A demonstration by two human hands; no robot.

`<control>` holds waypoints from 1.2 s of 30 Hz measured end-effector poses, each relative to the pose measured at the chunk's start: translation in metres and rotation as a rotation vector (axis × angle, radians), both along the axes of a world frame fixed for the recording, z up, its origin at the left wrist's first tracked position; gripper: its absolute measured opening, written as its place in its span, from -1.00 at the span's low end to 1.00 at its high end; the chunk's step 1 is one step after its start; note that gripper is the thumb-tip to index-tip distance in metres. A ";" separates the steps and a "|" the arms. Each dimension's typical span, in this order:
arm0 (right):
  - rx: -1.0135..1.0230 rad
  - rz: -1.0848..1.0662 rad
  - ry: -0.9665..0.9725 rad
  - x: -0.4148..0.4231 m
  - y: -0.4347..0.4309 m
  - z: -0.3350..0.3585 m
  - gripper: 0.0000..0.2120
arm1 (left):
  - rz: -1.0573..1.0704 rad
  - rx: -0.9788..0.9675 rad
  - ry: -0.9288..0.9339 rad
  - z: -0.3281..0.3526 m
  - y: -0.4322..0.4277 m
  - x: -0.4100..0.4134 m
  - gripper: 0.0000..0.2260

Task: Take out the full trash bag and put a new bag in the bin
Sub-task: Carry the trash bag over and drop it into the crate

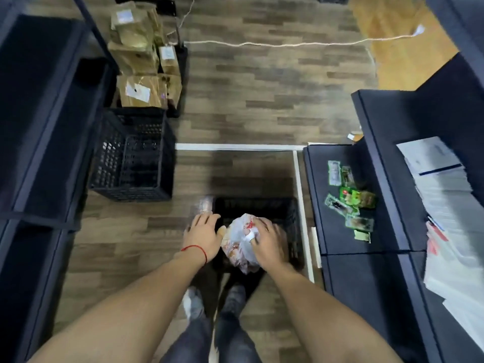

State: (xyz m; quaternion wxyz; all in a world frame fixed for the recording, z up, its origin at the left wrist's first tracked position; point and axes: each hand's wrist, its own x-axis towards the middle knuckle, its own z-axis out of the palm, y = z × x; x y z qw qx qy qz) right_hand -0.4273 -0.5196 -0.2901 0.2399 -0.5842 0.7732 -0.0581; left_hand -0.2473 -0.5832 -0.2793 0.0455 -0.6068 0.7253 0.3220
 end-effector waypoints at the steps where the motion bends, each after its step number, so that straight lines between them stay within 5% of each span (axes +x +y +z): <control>1: -0.009 0.010 0.020 -0.002 -0.005 -0.018 -0.49 | 0.007 0.001 0.009 -0.018 -0.005 -0.002 -0.57; 7: 0.046 0.019 0.068 -0.005 -0.041 -0.142 -0.48 | 0.074 0.078 0.016 -0.146 -0.023 -0.004 -0.47; 11: 0.063 0.034 0.064 0.001 -0.071 -0.231 -0.49 | 0.107 0.088 -0.038 -0.233 -0.044 0.004 -0.60; 18: 0.112 0.011 0.037 0.016 -0.083 -0.291 -0.50 | 0.126 0.064 -0.080 -0.284 -0.064 0.019 -0.60; 26: 0.438 0.019 -0.016 0.010 -0.074 -0.202 -0.24 | 0.123 0.050 -0.059 -0.199 -0.070 0.019 -0.59; 31: 0.313 0.030 -0.025 0.026 -0.087 -0.091 -0.45 | 0.212 0.058 -0.010 -0.104 -0.062 0.030 -0.61; 36: 0.223 0.175 -0.042 0.077 -0.104 0.013 -0.45 | 0.451 0.090 -0.001 -0.015 -0.024 0.082 -0.62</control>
